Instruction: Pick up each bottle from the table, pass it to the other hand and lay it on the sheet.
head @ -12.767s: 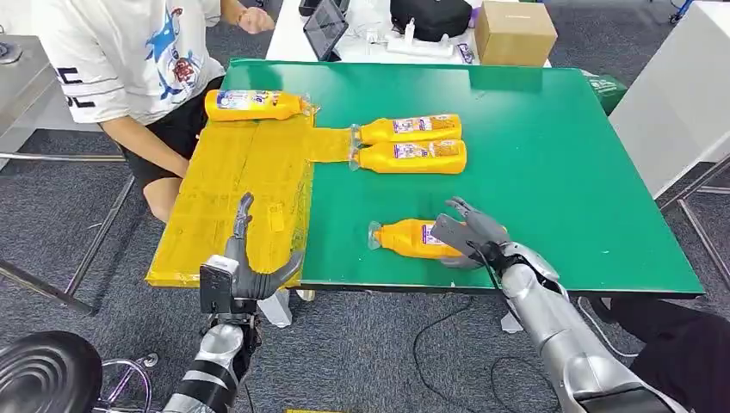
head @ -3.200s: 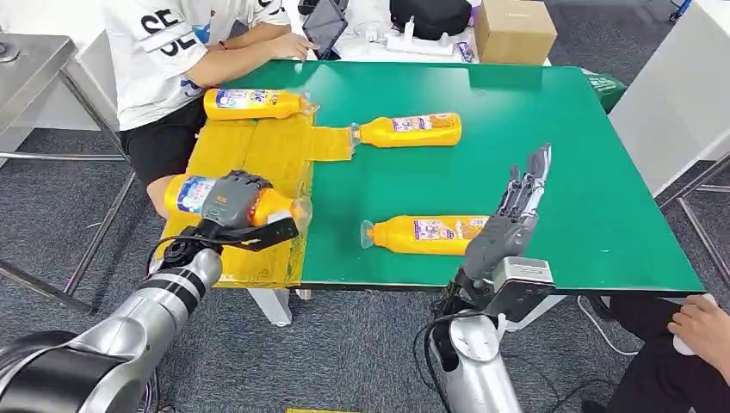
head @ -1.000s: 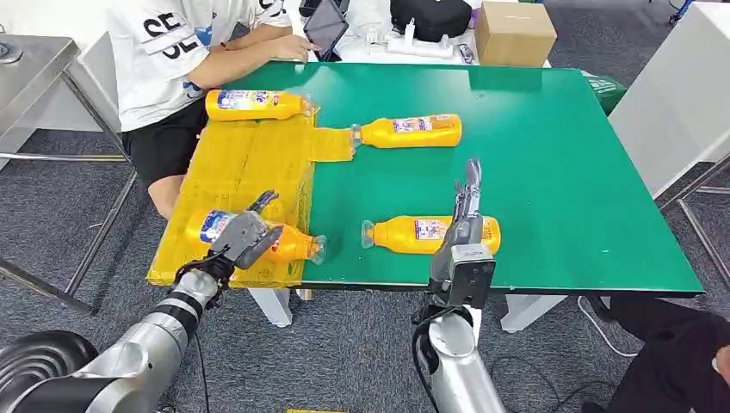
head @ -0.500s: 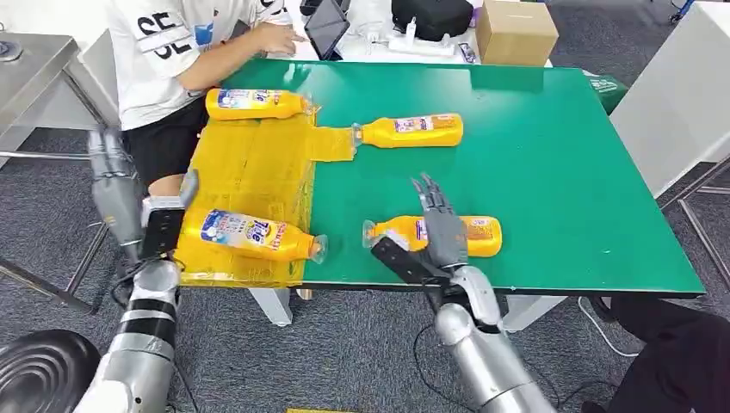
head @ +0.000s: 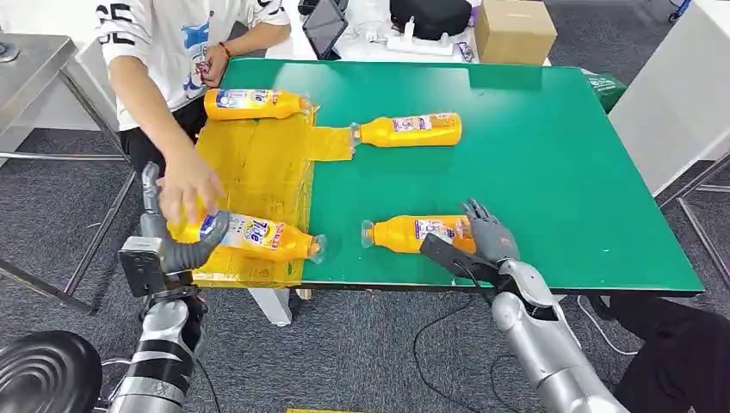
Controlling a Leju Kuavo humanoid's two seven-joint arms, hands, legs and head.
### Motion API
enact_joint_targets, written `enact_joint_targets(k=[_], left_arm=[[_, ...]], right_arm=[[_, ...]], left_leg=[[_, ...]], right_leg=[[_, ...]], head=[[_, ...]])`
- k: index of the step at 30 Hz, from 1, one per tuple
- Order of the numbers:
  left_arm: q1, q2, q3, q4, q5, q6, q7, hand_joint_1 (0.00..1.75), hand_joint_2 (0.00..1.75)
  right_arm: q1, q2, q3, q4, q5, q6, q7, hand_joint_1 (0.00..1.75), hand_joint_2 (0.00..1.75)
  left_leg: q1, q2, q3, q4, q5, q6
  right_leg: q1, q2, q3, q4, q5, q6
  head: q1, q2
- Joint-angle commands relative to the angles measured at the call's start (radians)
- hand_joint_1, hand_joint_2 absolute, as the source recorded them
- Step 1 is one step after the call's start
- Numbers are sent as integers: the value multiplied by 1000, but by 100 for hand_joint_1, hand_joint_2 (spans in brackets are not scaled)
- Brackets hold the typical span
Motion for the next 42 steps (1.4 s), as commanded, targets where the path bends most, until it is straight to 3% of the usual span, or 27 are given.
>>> enact_joint_targets(k=[1, 10, 27, 31, 32, 37, 38, 39, 40, 41, 42], left_arm=[[-51, -10, -53, 142, 7, -30, 10, 0, 175], [-95, -17, -79, 233, 7, -55, 1, 0, 175], [-109, -24, -92, 264, 10, -69, 1, 0, 175], [-121, -27, -97, 288, 17, -76, 1, 0, 175], [-133, -31, -107, 312, 21, -88, 1, 0, 175], [-159, -38, -130, 363, 24, -79, 1, 0, 175], [-164, -37, -138, 373, 29, -85, 1, 0, 175], [-167, -37, -143, 377, 31, -83, 1, 0, 175], [-168, -38, -144, 380, 32, -84, 1, 0, 175], [-169, -38, -144, 381, 32, -83, 1, 0, 175], [-170, -38, -146, 383, 33, -84, 1, 0, 175]], right_arm=[[-153, -17, 40, 290, -17, 58, -12, 0, 175], [-324, 4, 88, 532, 38, 33, -39, 0, 175], [-382, 30, 101, 578, 52, 27, -62, 0, 175], [-402, 57, 96, 602, 20, 93, -88, 0, 175], [-385, 72, 71, 622, -36, 169, -126, 0, 175], [-357, 81, 75, 666, -76, 192, -168, 0, 175], [-352, 80, 71, 670, -96, 215, -188, 16, 175], [-350, 78, 71, 673, -108, 233, -197, 58, 175], [-349, 77, 72, 673, -110, 236, -199, 70, 175], [-348, 75, 72, 673, -110, 237, -200, 70, 175], [-350, 73, 72, 674, -113, 243, -202, 126, 175]], left_leg=[[1, 0, 6, 0, -2, -2], [1, 1, 3, 0, 0, 0], [1, 1, 2, 0, 0, 0], [1, 3, 3, 1, -1, -1], [1, 3, 2, 1, 0, -1], [2, -1, 5, 0, 0, -1], [2, -2, 6, 0, -1, -1], [2, -1, 5, 0, 0, -1], [2, -1, 6, 0, -1, -1], [3, 0, 6, 0, -1, -1], [2, 0, 5, 0, 0, -1]], right_leg=[[2, -1, 6, 0, -2, -2], [1, 0, 3, 0, 0, -1], [1, 0, 2, 0, 0, -1], [1, 2, 3, 1, -1, -1], [1, 2, 2, 1, 0, -1], [2, -2, 5, -1, -1, -2], [2, -3, 8, -1, -2, -2], [2, -2, 5, -1, -1, -2], [2, -2, 7, -1, -2, -2], [2, -2, 7, -1, -1, -2], [2, -2, 5, -1, 0, -1]], head=[[0, 0], [0, 0], [0, 0], [0, 0], [0, 0], [0, 0], [0, 0], [0, 0], [0, 0], [0, 0], [0, 0]])
